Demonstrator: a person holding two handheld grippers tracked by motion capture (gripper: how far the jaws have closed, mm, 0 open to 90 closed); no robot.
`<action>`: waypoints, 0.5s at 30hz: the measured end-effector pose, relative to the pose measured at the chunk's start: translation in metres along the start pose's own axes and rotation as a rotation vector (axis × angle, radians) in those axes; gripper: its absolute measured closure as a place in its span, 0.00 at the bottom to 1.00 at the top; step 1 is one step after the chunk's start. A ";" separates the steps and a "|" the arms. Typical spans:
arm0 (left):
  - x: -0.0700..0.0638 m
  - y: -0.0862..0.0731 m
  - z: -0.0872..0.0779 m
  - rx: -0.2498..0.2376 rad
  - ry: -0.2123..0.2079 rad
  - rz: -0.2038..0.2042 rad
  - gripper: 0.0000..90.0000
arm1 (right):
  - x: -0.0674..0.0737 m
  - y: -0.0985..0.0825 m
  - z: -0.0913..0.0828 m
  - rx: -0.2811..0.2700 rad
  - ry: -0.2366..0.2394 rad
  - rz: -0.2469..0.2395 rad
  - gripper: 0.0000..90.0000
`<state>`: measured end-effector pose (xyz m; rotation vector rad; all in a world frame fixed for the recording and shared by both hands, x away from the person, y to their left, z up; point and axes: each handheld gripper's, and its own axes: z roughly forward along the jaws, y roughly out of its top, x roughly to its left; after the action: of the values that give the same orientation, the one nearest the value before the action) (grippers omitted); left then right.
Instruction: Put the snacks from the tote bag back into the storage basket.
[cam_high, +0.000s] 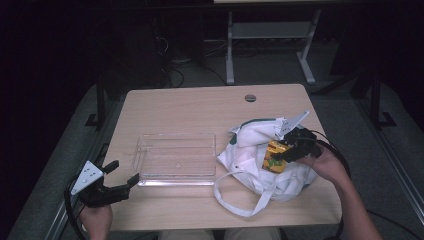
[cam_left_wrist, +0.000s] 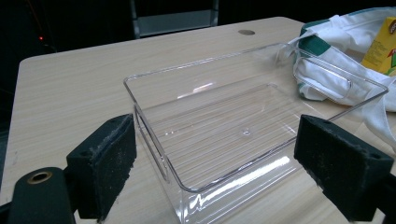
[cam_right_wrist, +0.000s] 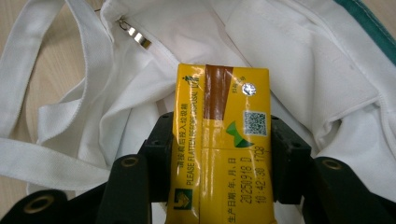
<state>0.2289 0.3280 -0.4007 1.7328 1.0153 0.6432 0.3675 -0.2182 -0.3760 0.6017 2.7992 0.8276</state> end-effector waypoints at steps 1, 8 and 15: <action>0.000 0.000 0.000 -0.001 0.000 0.000 0.14 | 0.000 0.001 -0.001 0.003 -0.004 -0.002 0.57; 0.000 0.000 -0.002 -0.004 0.005 -0.001 0.14 | -0.002 0.010 -0.015 -0.042 0.018 0.024 0.57; 0.000 0.000 -0.003 -0.009 0.006 0.005 0.14 | 0.000 0.023 -0.028 -0.071 0.032 -0.002 0.57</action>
<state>0.2270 0.3293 -0.3993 1.7274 1.0111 0.6556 0.3676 -0.2137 -0.3400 0.5795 2.7843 0.9403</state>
